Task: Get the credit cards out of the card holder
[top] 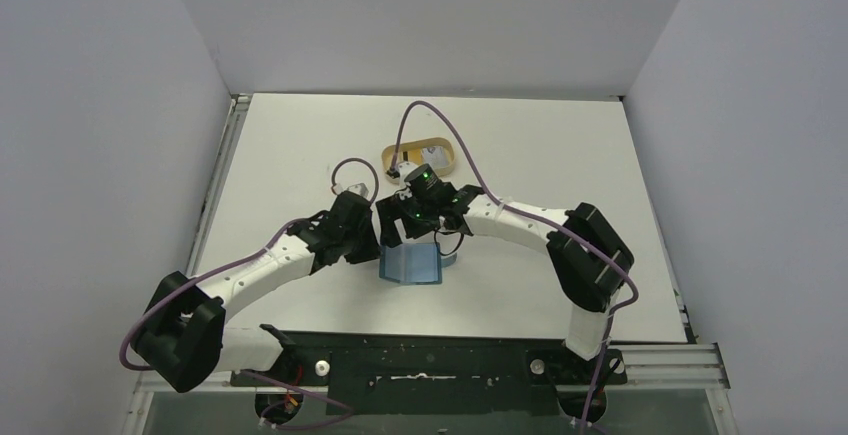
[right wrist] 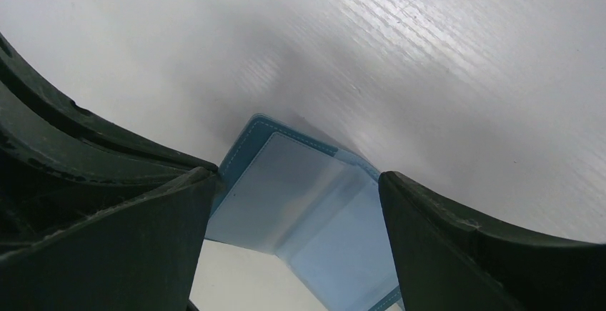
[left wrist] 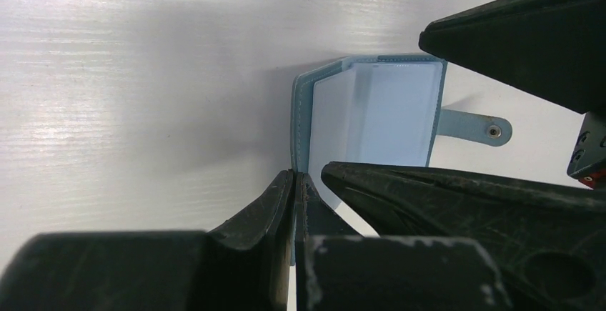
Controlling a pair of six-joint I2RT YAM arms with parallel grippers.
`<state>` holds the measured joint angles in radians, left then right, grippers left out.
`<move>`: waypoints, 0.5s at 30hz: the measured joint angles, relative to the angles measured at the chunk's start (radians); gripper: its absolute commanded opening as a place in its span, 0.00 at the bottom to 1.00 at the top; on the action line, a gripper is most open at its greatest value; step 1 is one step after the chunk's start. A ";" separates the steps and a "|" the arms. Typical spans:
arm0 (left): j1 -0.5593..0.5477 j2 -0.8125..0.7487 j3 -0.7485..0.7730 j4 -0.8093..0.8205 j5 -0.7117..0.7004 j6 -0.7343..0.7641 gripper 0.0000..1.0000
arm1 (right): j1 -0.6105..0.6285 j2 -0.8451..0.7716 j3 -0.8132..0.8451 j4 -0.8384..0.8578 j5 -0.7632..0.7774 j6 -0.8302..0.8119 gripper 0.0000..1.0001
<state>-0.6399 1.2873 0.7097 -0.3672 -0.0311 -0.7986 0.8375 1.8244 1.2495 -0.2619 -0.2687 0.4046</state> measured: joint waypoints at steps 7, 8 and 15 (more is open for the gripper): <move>0.000 0.001 0.000 -0.015 -0.010 0.000 0.00 | 0.006 0.002 -0.017 0.010 0.021 0.000 0.88; 0.000 0.001 0.000 -0.016 -0.011 0.000 0.00 | 0.007 0.003 -0.021 0.014 0.022 0.000 0.88; 0.000 0.001 0.000 -0.019 -0.014 0.000 0.00 | 0.013 0.035 -0.032 0.030 0.027 0.000 0.88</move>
<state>-0.6399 1.2881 0.7097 -0.3859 -0.0448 -0.7990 0.8505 1.8595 1.2171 -0.2321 -0.2420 0.4049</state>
